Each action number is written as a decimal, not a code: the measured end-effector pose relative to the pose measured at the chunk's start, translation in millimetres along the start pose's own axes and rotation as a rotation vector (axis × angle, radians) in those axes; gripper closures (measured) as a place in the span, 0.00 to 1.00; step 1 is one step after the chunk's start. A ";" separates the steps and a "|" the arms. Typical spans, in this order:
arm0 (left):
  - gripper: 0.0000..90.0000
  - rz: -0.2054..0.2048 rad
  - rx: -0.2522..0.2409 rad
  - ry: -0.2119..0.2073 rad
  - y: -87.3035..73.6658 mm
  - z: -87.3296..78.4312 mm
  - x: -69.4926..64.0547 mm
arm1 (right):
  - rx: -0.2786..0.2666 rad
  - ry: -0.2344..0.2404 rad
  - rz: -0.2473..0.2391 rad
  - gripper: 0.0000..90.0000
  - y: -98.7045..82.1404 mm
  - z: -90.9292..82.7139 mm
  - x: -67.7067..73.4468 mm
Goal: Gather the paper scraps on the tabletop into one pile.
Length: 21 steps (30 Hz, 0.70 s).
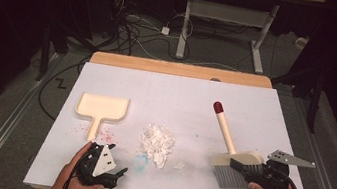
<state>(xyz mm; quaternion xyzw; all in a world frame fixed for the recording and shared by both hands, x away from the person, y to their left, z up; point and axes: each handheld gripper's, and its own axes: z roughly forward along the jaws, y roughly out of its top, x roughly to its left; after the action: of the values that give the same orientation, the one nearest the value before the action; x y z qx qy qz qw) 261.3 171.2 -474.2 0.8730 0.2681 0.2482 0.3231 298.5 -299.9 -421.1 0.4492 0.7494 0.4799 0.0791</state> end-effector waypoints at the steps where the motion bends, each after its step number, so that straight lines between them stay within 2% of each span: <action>1: 0.20 0.000 -0.001 0.000 -0.2 -0.1 0.2 | -0.002 -0.013 0.014 0.75 -0.3 0.4 -3.0; 5: 0.20 -0.001 -0.001 -0.001 -1.3 -0.5 0.7 | 0.024 -0.032 0.056 0.72 -0.7 2.7 -14.1; 10: 0.20 -0.002 -0.007 -0.003 -1.4 -1.0 0.4 | 0.056 -0.138 0.059 0.56 0.9 -0.9 -29.6; 11: 0.20 -0.002 -0.007 -0.004 -1.3 -0.9 0.4 | 0.077 -0.168 0.034 0.49 1.5 -1.5 -32.0; 12: 0.20 -0.001 -0.007 -0.004 -1.2 -0.8 0.4 | 0.112 -0.217 0.008 0.46 2.8 -1.8 -33.8; 13: 0.20 0.000 -0.007 -0.005 -1.2 -0.7 0.4 | 0.129 -0.242 -0.015 0.46 3.1 -2.6 -36.1; 14: 0.20 -0.001 -0.008 -0.005 -1.1 -0.5 0.5 | 0.135 -0.243 -0.035 0.48 2.7 -4.1 -38.3; 16: 0.20 0.001 -0.004 -0.006 -0.9 -0.1 0.7 | 0.162 -0.258 -0.074 0.45 3.2 -7.1 -40.7; 17: 0.20 0.001 -0.004 -0.006 -0.7 0.1 0.7 | 0.162 -0.274 -0.103 0.44 3.1 -8.8 -40.6; 18: 0.20 -0.001 -0.004 -0.007 -0.6 0.4 0.9 | 0.169 -0.300 -0.139 0.41 3.3 -10.5 -40.2; 21: 0.20 -0.003 -0.004 -0.007 0.2 1.4 1.4 | 0.183 -0.368 -0.208 0.28 4.8 -15.0 -39.4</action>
<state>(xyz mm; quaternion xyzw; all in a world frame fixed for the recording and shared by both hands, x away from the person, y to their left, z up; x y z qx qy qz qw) 263.2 171.4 -474.6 0.8728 0.2676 0.2451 0.3263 316.1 -338.4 -421.8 0.4547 0.8051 0.3092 0.2222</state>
